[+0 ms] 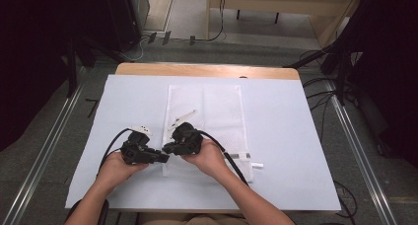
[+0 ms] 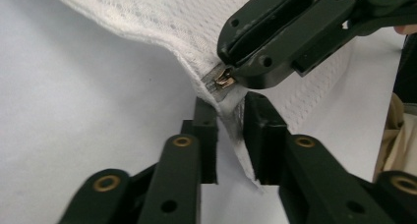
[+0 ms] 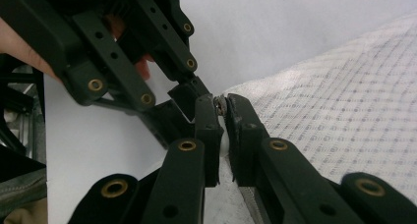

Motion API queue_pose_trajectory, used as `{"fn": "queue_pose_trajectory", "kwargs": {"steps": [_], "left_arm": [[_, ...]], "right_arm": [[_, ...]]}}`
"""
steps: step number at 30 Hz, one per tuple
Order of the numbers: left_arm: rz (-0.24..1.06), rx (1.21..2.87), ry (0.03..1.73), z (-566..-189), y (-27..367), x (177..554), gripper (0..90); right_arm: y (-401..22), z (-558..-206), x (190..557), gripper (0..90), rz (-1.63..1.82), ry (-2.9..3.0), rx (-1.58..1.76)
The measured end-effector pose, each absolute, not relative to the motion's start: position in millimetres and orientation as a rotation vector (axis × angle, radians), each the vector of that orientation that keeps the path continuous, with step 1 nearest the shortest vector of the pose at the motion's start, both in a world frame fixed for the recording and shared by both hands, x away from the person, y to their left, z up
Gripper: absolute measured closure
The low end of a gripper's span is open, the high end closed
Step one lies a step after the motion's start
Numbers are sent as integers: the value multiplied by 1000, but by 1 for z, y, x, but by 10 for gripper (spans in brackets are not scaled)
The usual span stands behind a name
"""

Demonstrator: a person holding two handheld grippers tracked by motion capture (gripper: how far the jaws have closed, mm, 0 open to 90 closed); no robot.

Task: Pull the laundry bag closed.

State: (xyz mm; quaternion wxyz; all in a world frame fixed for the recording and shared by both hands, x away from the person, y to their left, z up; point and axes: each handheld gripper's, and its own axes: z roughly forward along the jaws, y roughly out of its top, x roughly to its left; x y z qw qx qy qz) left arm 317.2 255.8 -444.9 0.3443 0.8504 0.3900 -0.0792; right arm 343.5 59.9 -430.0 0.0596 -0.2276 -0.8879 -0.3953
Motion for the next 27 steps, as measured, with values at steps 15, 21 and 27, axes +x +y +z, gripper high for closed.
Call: {"fn": "queue_pose_trajectory", "kwargs": {"steps": [15,21,27], "left_arm": [[-233,2226,1040,-444,258,317,891],[-227,2226,1043,-443,258,317,891],[-221,2225,1040,-442,259,317,891]], "right_arm": [[55,-435,346,849,-1183,-2668,-641],[56,-435,345,843,-1178,-2672,-641],[56,-435,346,842,-1178,-2663,-641]]}}
